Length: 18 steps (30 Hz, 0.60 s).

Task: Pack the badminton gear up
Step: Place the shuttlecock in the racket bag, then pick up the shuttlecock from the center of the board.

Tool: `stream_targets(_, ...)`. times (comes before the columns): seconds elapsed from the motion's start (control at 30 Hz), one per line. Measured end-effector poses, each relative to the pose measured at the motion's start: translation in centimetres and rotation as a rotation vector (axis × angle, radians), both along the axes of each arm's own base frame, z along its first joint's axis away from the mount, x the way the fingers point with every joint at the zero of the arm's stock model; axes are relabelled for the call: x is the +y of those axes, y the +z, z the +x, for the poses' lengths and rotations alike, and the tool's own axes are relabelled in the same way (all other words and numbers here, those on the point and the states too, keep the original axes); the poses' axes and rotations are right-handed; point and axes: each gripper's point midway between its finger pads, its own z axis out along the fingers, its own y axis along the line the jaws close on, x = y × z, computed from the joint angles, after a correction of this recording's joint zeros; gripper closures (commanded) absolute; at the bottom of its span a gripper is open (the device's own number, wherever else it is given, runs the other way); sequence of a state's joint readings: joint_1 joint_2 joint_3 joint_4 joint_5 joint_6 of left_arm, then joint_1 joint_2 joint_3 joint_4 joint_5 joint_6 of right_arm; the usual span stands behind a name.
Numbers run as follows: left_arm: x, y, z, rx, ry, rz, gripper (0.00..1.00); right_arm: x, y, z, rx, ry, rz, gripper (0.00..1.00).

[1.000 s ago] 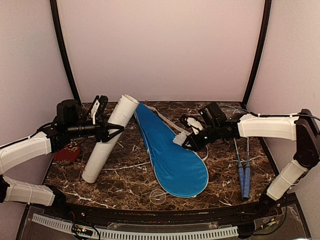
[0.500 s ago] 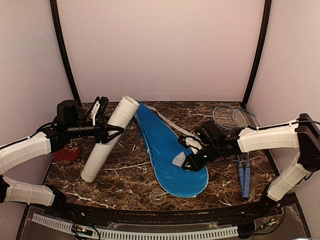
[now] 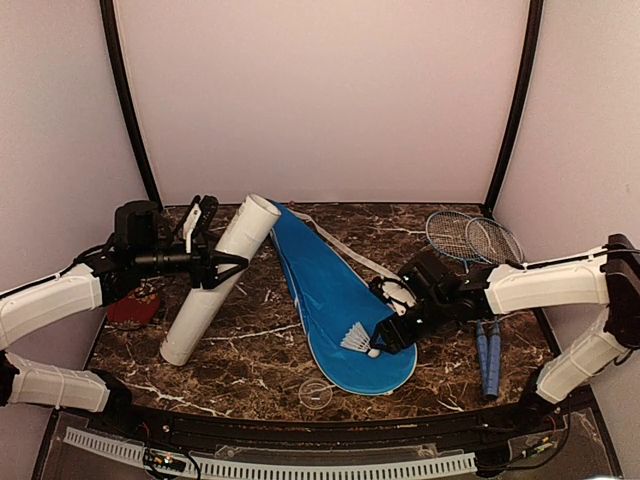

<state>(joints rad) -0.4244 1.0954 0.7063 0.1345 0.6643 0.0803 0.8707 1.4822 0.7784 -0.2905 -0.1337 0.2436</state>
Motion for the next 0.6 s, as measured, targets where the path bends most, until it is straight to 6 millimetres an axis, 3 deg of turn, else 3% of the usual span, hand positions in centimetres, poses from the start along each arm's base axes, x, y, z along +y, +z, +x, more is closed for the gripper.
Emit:
stream_targets(0.07, 0.0, -0.1, 0.0, 0.000, -0.001, 0.002, 0.36, -0.2, 0.9, -0.1, -0.003, -0.036, 0.035, 0.25)
stream_targets(0.3, 0.0, 0.4, -0.4, -0.013, -0.005, 0.000, 0.36, -0.8, 3.9, -0.8, 0.028, -0.243, 0.268, 0.37)
stream_targets(0.5, 0.0, 0.8, -0.6, -0.026, -0.008, -0.006, 0.36, -1.5, 1.5, -2.7, 0.132, -0.353, 0.359, 0.42)
stream_targets(0.6, -0.2, 0.9, -0.8, -0.028, -0.013, -0.005, 0.36, -0.5, 1.4, -3.3, 0.134, -0.339, 0.373, 0.46)
